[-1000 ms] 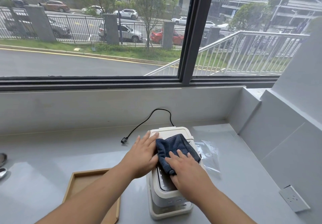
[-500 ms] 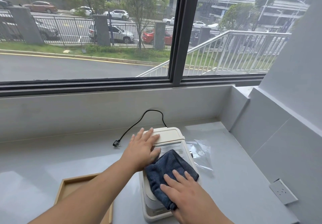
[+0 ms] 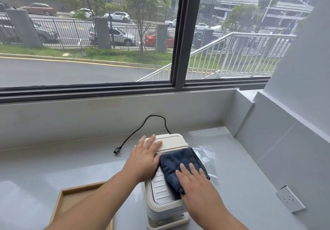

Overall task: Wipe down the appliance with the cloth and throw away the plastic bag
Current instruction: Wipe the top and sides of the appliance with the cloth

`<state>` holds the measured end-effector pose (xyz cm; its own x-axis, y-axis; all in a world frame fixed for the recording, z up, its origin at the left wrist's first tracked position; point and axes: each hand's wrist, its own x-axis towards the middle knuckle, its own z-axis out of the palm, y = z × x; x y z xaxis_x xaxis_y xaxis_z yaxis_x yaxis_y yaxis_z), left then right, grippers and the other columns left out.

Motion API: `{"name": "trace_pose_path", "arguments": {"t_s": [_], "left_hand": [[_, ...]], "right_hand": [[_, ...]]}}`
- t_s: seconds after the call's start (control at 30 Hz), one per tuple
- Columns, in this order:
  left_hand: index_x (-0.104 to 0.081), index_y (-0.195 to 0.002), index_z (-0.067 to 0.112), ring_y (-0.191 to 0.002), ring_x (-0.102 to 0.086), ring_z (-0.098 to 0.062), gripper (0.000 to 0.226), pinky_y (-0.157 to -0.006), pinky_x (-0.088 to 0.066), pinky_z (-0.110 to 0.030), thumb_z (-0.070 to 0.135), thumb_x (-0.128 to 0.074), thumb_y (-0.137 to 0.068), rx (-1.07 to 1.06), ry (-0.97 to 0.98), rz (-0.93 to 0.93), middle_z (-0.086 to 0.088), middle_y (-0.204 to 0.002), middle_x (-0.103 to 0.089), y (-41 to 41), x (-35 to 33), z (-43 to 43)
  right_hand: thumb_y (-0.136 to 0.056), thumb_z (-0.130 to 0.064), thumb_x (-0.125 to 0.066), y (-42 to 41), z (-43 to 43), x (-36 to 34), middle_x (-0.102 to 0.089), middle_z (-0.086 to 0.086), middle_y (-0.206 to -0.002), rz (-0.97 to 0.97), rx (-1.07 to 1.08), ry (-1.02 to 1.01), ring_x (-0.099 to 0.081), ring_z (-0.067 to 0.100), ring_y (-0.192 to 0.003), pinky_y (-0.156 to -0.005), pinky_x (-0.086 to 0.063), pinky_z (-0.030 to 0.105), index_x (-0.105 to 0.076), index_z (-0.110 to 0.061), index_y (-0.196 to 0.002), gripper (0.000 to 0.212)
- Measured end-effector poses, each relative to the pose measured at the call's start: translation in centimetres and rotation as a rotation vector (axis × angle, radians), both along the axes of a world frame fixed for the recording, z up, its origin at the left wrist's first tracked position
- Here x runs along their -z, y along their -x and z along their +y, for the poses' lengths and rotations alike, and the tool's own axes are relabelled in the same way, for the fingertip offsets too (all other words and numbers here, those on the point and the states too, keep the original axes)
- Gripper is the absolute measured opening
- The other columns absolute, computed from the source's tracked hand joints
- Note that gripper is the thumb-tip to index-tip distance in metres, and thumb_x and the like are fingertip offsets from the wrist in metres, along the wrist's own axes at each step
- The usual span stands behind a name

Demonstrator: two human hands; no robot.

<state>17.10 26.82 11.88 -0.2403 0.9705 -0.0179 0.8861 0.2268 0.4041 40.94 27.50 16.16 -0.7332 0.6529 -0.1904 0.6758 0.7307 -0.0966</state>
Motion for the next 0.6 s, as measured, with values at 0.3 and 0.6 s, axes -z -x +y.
{"name": "trace_pose_path", "arguments": {"t_s": [0.3, 0.6], "left_hand": [[-0.029, -0.159, 0.037, -0.157, 0.008, -0.012, 0.051, -0.129, -0.010, -0.041, 0.044, -0.031, -0.108, 0.003, -0.040, -0.093, 0.015, -0.172, -0.008, 0.2, -0.1, -0.1], [-0.032, -0.158, 0.037, -0.150, -0.015, 0.007, 0.054, -0.122, -0.014, -0.024, 0.034, -0.037, -0.105, -0.092, -0.140, -0.427, 0.021, -0.159, -0.029, 1.6, -0.4, -0.5]], "right_hand": [[-0.103, -0.024, -0.043, 4.0, 5.2, 0.4, -0.022, 0.000, -0.170, 0.205, 0.139, 0.011, -0.012, 0.027, -0.157, -0.126, -0.015, 0.040, -0.033, -0.025, -0.157, 0.055], [-0.100, -0.020, -0.042, 8.6, 8.1, -0.4, -0.035, 0.008, -0.164, 0.222, 0.145, 0.032, -0.023, 0.036, -0.153, -0.124, -0.018, 0.048, -0.055, -0.018, -0.133, 0.036]]}}
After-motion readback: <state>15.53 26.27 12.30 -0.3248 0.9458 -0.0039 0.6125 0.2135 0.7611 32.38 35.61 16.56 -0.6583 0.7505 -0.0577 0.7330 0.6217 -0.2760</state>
